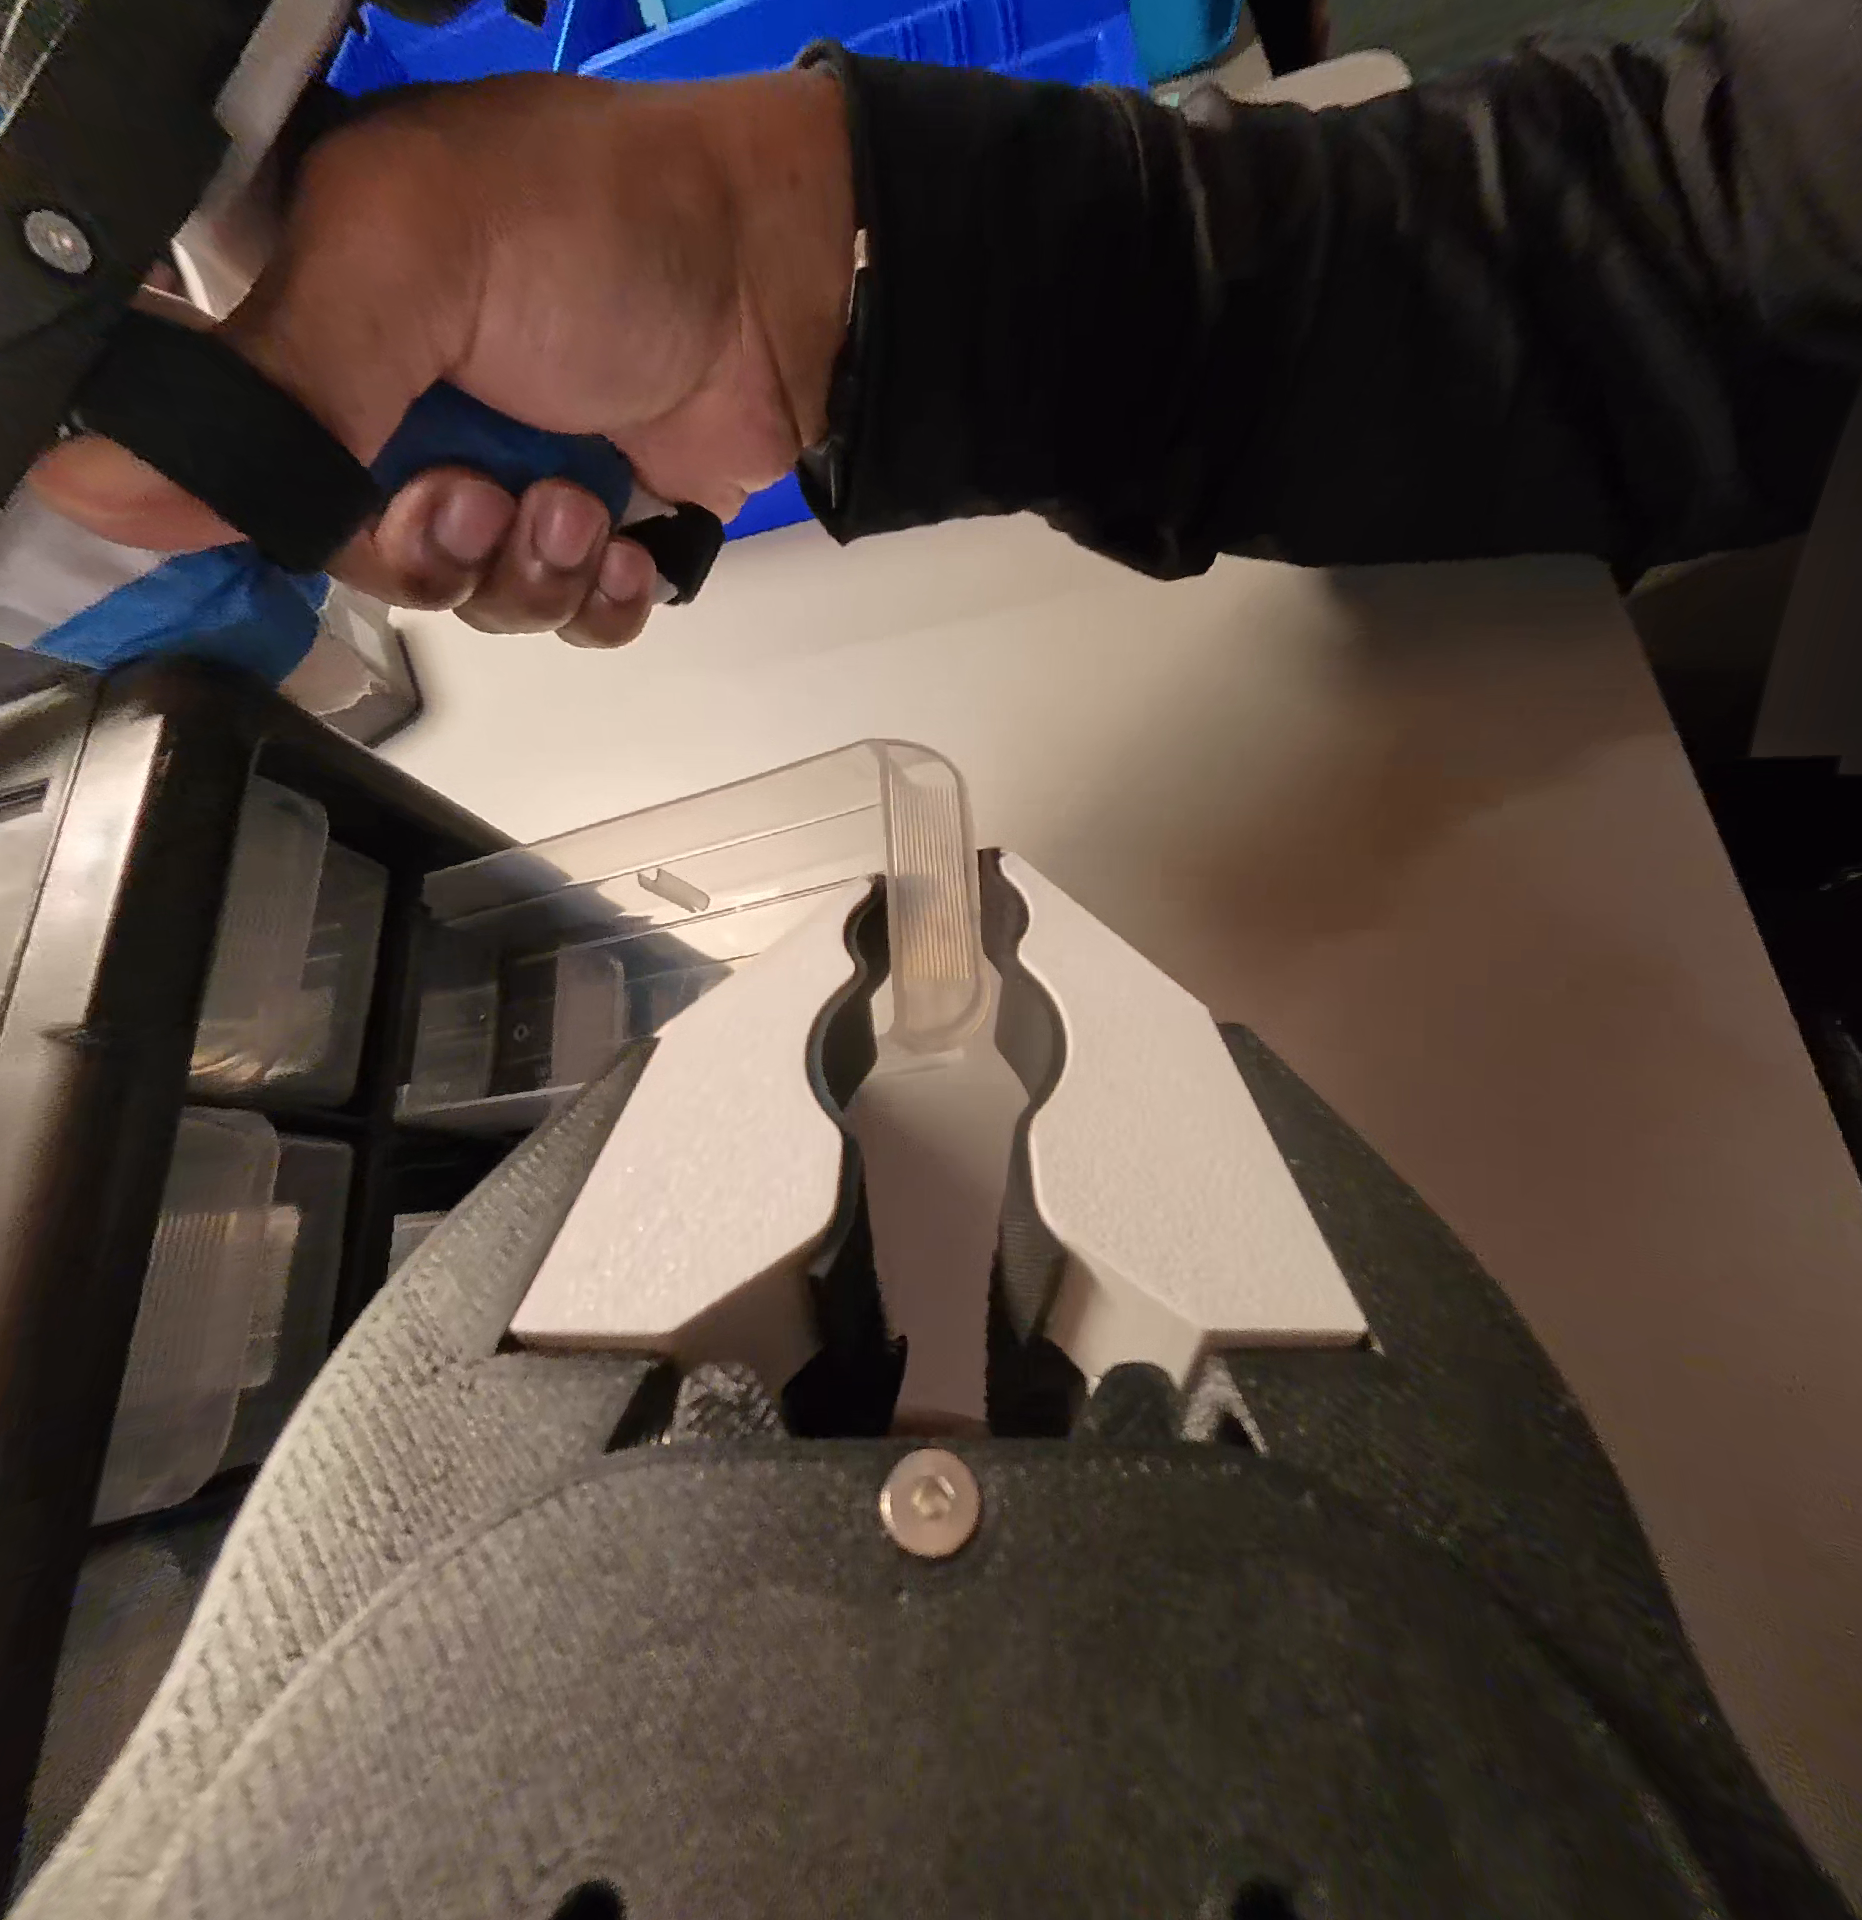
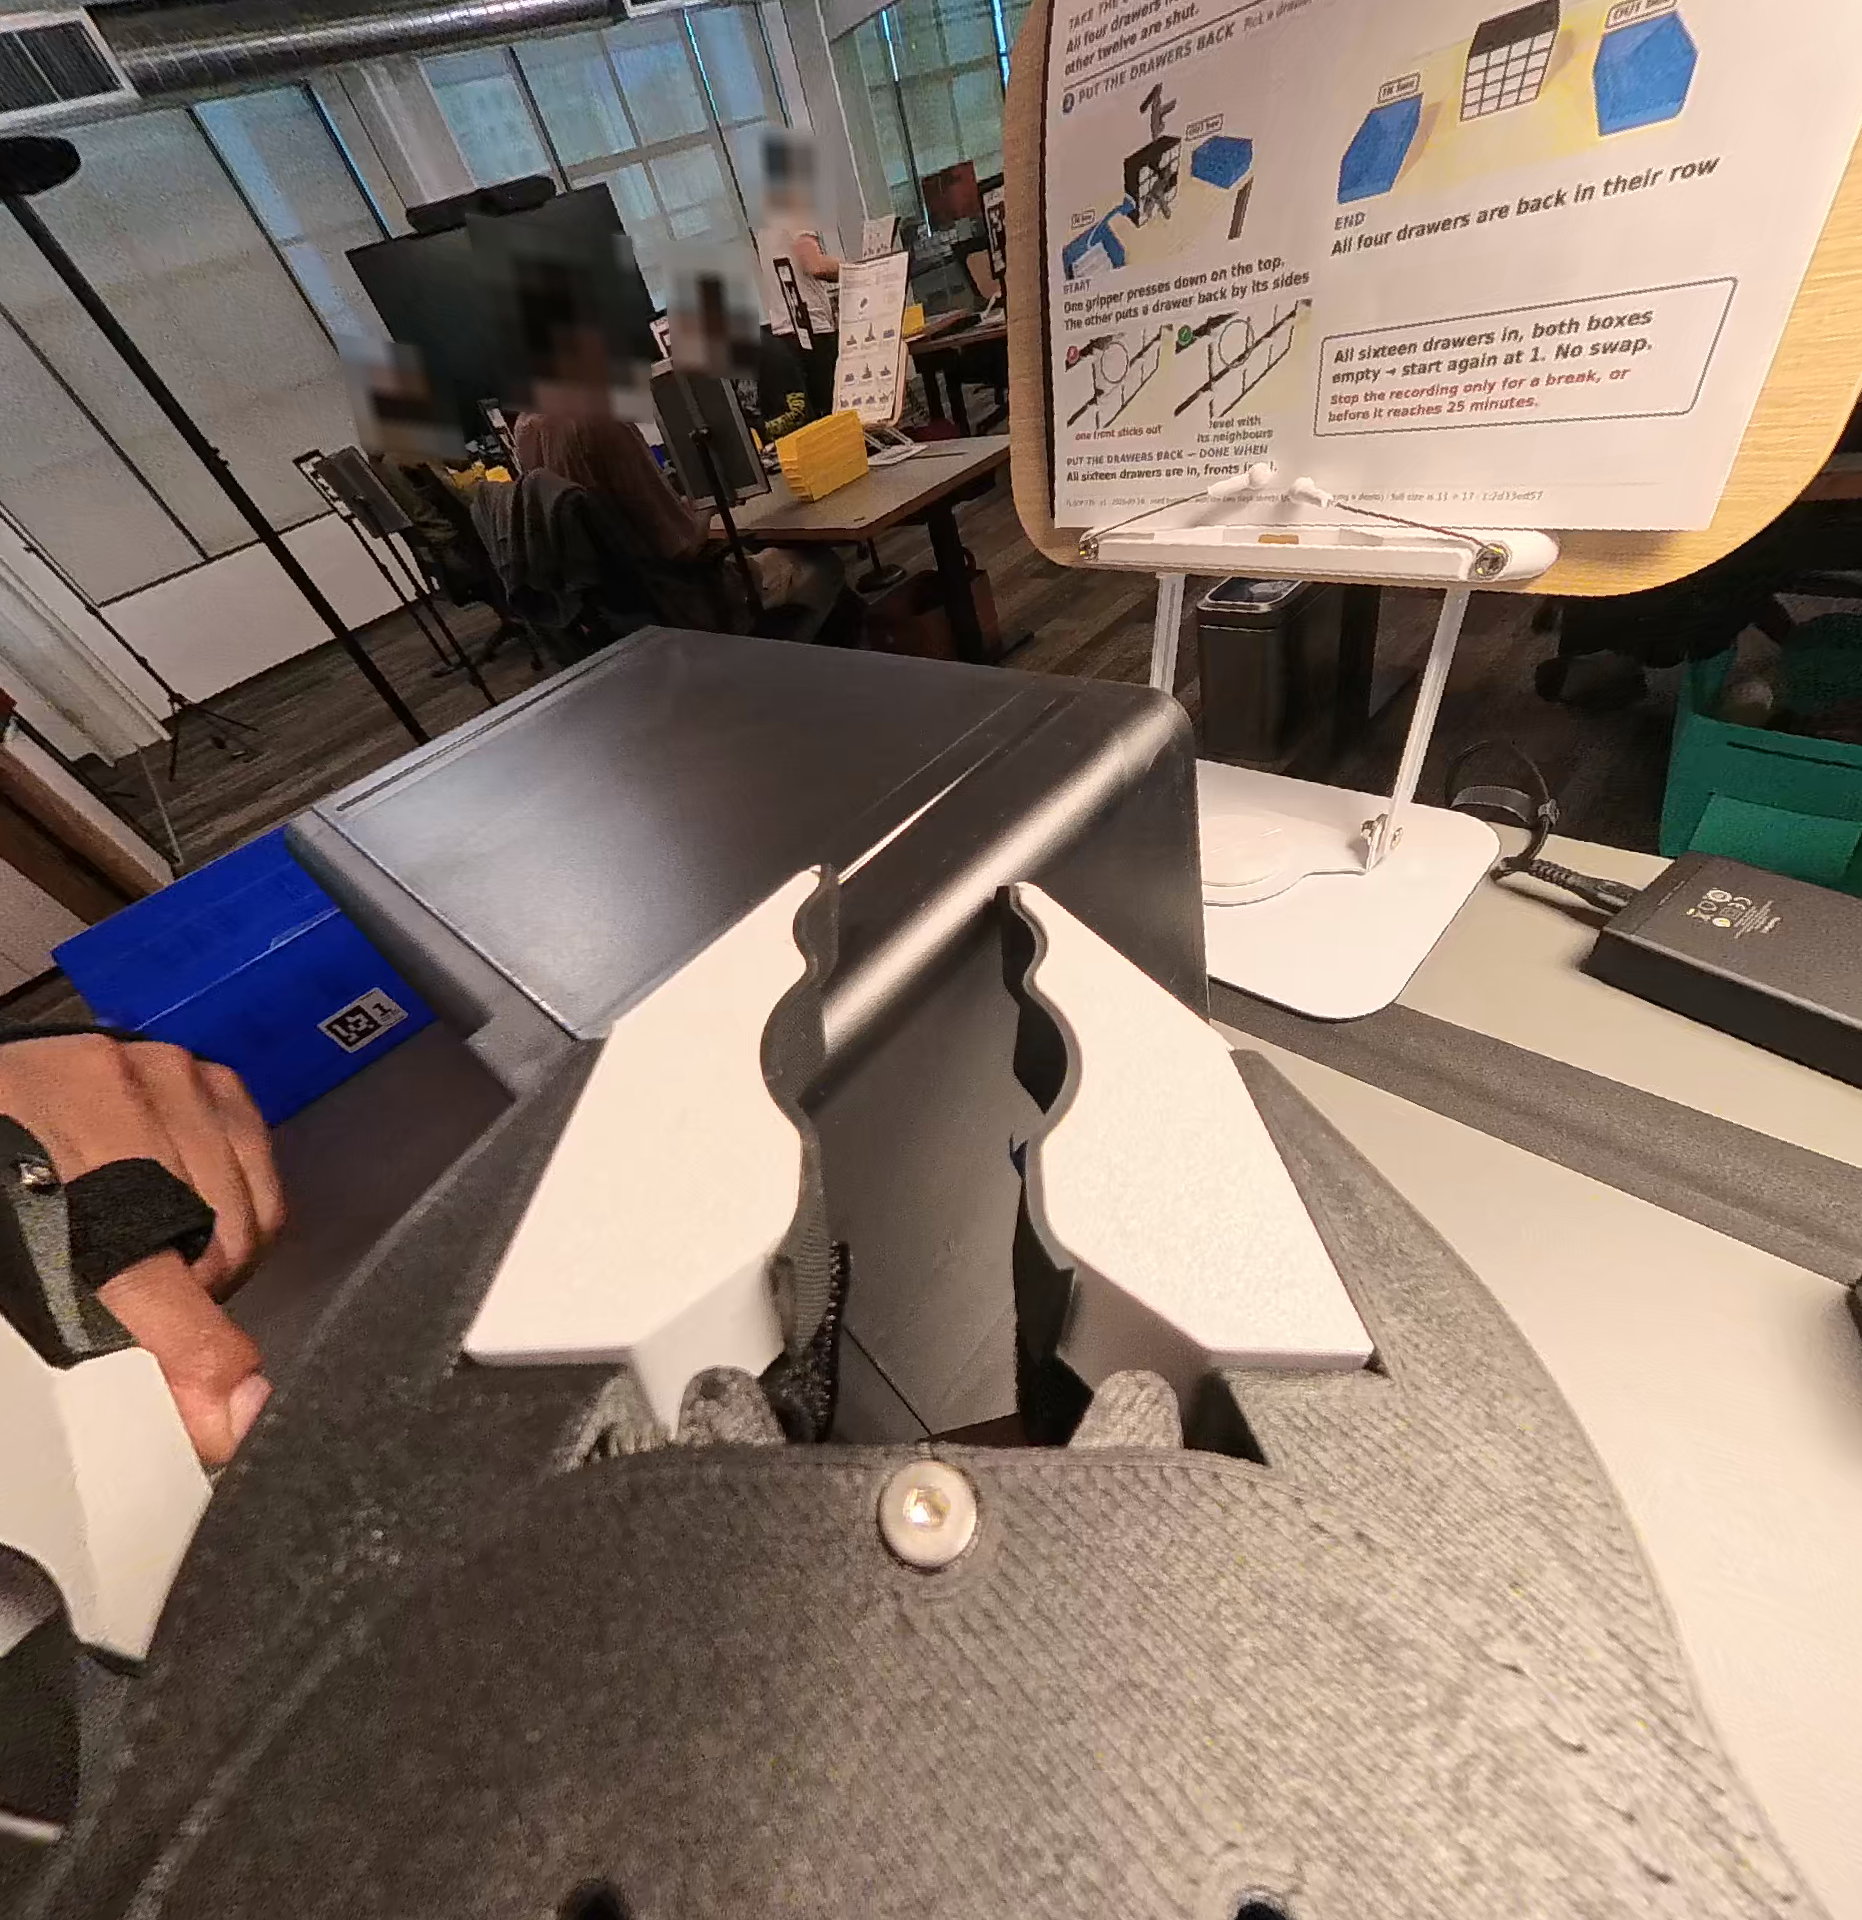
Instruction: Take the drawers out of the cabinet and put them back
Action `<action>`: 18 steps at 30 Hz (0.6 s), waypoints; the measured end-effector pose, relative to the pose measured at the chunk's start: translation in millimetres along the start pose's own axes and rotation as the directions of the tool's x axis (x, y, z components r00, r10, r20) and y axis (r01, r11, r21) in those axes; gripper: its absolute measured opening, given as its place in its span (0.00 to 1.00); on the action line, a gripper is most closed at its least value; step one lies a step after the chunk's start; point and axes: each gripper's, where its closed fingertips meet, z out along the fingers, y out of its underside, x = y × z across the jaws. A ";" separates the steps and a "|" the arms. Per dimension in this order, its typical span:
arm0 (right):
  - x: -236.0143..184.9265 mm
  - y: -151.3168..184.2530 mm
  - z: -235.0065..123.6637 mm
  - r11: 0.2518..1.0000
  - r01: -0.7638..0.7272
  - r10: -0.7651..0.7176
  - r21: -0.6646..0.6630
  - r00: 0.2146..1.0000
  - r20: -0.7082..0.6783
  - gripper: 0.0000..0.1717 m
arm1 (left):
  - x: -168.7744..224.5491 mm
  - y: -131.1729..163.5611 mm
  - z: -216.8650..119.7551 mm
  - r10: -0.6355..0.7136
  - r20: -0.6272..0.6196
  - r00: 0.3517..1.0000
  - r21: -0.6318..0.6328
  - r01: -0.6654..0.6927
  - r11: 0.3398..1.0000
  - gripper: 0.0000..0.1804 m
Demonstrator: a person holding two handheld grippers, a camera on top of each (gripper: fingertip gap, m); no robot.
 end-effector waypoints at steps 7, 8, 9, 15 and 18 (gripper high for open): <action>-0.2 -0.1 0.2 1.000 -0.003 0.003 0.002 1.000 0.001 0.19 | -22.8 30.2 15.5 0.021 0.130 0.991 -0.155 -0.001 0.988 0.10; -0.4 0.0 0.2 1.000 -0.002 0.002 0.001 1.000 0.000 0.19 | -33.1 30.9 16.4 0.015 0.181 0.983 -0.155 0.013 0.988 0.10; -0.2 0.0 0.0 1.000 -0.001 0.001 0.001 1.000 -0.001 0.19 | -48.1 34.0 15.2 0.017 0.260 0.965 -0.168 0.028 0.985 0.12; -0.7 0.1 0.2 1.000 -0.001 0.001 -0.001 1.000 0.002 0.19 | -86.6 36.4 2.2 -0.056 0.439 0.897 -0.091 0.106 0.990 0.15; -0.7 0.1 0.2 1.000 0.000 0.000 -0.002 1.000 0.002 0.19 | -75.0 19.2 -7.7 -0.089 0.367 0.926 -0.002 0.096 0.995 0.15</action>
